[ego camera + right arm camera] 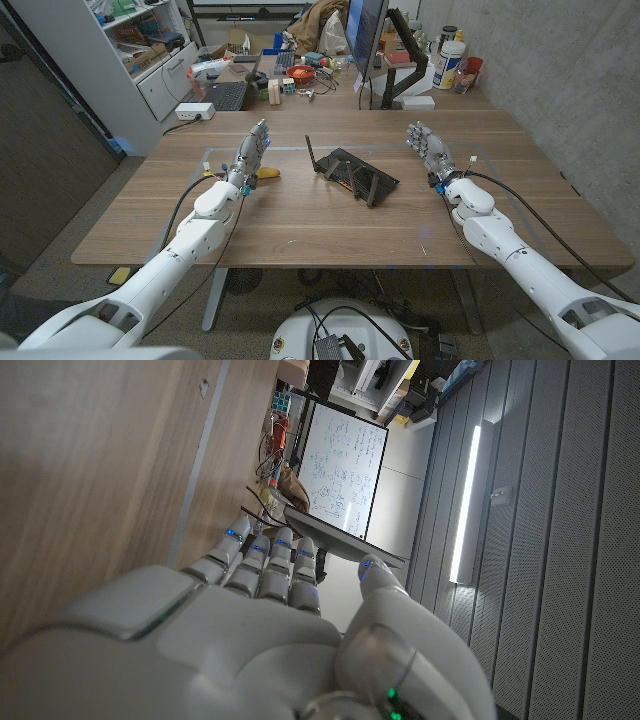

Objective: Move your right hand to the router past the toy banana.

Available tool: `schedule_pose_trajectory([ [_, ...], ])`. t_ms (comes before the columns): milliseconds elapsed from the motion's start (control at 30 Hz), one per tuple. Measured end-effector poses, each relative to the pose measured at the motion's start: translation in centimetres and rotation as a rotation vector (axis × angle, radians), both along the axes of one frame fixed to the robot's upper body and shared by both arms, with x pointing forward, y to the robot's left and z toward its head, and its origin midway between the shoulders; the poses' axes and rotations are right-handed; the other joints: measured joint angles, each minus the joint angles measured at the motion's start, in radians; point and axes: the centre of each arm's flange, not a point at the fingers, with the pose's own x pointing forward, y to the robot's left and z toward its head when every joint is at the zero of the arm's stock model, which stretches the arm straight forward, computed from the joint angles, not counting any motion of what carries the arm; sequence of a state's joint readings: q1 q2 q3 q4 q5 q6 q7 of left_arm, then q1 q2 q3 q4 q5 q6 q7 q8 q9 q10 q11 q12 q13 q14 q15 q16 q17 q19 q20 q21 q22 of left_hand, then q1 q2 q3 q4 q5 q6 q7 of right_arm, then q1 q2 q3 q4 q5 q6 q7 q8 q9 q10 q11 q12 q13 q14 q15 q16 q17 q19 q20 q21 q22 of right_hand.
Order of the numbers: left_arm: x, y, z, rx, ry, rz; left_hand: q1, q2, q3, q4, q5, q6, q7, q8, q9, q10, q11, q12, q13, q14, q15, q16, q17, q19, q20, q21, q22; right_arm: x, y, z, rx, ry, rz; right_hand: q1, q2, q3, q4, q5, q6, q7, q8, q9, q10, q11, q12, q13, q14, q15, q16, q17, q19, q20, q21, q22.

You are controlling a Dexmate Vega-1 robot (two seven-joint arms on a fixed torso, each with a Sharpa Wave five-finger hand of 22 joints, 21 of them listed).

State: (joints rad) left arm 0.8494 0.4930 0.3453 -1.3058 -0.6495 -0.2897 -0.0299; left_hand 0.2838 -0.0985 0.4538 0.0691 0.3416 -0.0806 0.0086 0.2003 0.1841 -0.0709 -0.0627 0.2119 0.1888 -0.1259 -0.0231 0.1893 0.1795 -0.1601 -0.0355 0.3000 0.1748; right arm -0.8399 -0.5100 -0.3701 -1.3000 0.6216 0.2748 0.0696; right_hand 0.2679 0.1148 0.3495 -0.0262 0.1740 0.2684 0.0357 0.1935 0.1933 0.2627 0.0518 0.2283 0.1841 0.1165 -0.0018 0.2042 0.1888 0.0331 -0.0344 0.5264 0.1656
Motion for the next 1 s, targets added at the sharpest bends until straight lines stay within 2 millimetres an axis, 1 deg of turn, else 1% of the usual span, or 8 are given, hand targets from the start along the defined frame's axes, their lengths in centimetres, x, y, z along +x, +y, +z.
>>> schedule_pose_trajectory([
  [33, 0.0, 0.0, 0.0, -0.004, -0.002, 0.0, 0.0, 0.0, 0.0, 0.0, 0.0, 0.0, 0.0, 0.0, 0.0, 0.0, 0.0, 0.0, 0.0, 0.0, 0.0, 0.0, 0.0, 0.0, 0.0, 0.0, 0.0, 0.0, 0.1, -0.1, -0.013, 0.002, 0.003, 0.0, 0.0, 0.0, 0.0, 0.0, 0.0, 0.0, 0.0, 0.0, 0.0, 0.0, 0.0, 0.0, 0.0, 0.0, 0.0, 0.0, 0.0, 0.0, 0.0, 0.003],
  [67, 0.1, -0.1, -0.1, 0.015, 0.006, 0.004, 0.0, 0.0, 0.0, 0.0, 0.0, 0.0, 0.0, 0.0, 0.0, 0.0, 0.0, 0.0, 0.0, 0.0, 0.0, 0.0, 0.0, 0.0, 0.0, 0.0, 0.0, 0.3, -0.5, 0.7, 0.055, -0.011, -0.009, 0.0, 0.0, 0.0, 0.0, 0.0, 0.0, 0.0, 0.0, 0.0, 0.0, 0.0, 0.0, 0.0, 0.0, 0.0, 0.0, 0.0, 0.0, 0.0, 0.0, 0.005],
  [233, -0.1, 0.0, 0.1, -0.009, -0.003, 0.005, 0.0, 0.0, 0.0, 0.0, 0.0, 0.0, 0.0, 0.0, 0.0, 0.0, 0.0, 0.0, 0.0, 0.0, 0.0, 0.0, 0.0, 0.0, 0.0, 0.0, 0.0, 0.3, 0.2, 0.4, -0.009, -0.004, 0.008, 0.0, 0.0, 0.0, 0.0, 0.0, 0.0, 0.0, 0.0, 0.0, 0.0, 0.0, 0.0, 0.0, 0.0, 0.0, 0.0, 0.0, 0.0, 0.0, 0.0, 0.005],
  [300, 0.0, -0.3, -0.2, 0.025, 0.015, 0.004, 0.0, 0.0, 0.0, 0.0, 0.0, 0.0, 0.0, 0.0, 0.0, 0.0, 0.0, 0.0, 0.0, 0.0, 0.0, 0.0, 0.0, 0.0, 0.0, 0.0, 0.0, 0.5, -0.5, 0.9, 0.05, -0.016, -0.002, 0.0, 0.0, 0.0, 0.0, 0.0, 0.0, 0.0, 0.0, 0.0, 0.0, 0.0, 0.0, 0.0, 0.0, 0.0, 0.0, 0.0, 0.0, 0.0, 0.0, 0.005],
  [467, -0.1, -0.2, 0.1, 0.005, 0.007, 0.004, 0.004, 0.004, 0.0, 0.0, 0.0, 0.0, 0.0, 0.0, 0.0, 0.0, 0.0, 0.0, 0.0, 0.0, 0.0, 0.0, 0.0, 0.0, 0.0, 0.0, 0.0, 0.5, 0.0, 0.7, -0.006, -0.019, 0.013, 0.0, 0.0, 0.0, 0.0, 0.0, 0.0, 0.0, 0.0, 0.0, 0.0, 0.0, 0.0, 0.0, 0.0, 0.0, 0.0, 0.0, 0.0, 0.0, 0.0, 0.005],
  [500, 0.0, -0.4, -0.1, 0.027, 0.016, 0.003, 0.004, 0.004, 0.0, 0.0, 0.0, 0.0, 0.0, 0.0, 0.0, 0.0, 0.0, 0.0, 0.0, 0.0, 0.0, 0.0, 0.0, 0.0, 0.0, 0.0, 0.0, 0.6, -0.5, 1.1, 0.044, -0.027, 0.005, 0.0, 0.0, 0.0, 0.0, 0.0, 0.0, 0.0, 0.0, 0.0, 0.0, 0.0, 0.0, 0.0, 0.0, 0.0, 0.0, 0.0, 0.0, 0.0, 0.0, 0.005],
  [767, 0.0, -0.4, 0.0, 0.029, 0.017, 0.004, 0.004, 0.004, 0.0, 0.0, 0.0, 0.0, 0.0, 0.0, 0.0, 0.0, 0.0, 0.0, 0.0, 0.0, 0.0, 0.0, 0.0, 0.0, 0.0, -0.004, 0.0, 0.6, -0.4, 1.5, 0.033, -0.043, 0.014, 0.0, 0.0, 0.0, 0.0, 0.0, 0.003, -0.004, 0.0, 0.0, 0.0, 0.0, 0.0, 0.0, 0.009, -0.002, 0.0, -0.003, 0.0, 0.0, -0.006, 0.005],
  [1000, 0.0, -0.2, 0.0, 0.025, 0.02, 0.006, 0.004, 0.004, 0.0, 0.0, 0.0, 0.004, -0.004, 0.0, 0.0, 0.0, 0.0, 0.0, 0.0, 0.0, 0.0, 0.0, 0.0, 0.0, 0.0, -0.008, 0.0, 0.6, -0.4, 2.0, 0.028, -0.074, 0.024, 0.0, 0.0, 0.0, 0.0, 0.0, 0.003, -0.011, 0.0, 0.0, 0.009, -0.009, 0.0, 0.0, 0.016, -0.006, 0.0, -0.003, 0.009, -0.001, -0.006, 0.004],
])
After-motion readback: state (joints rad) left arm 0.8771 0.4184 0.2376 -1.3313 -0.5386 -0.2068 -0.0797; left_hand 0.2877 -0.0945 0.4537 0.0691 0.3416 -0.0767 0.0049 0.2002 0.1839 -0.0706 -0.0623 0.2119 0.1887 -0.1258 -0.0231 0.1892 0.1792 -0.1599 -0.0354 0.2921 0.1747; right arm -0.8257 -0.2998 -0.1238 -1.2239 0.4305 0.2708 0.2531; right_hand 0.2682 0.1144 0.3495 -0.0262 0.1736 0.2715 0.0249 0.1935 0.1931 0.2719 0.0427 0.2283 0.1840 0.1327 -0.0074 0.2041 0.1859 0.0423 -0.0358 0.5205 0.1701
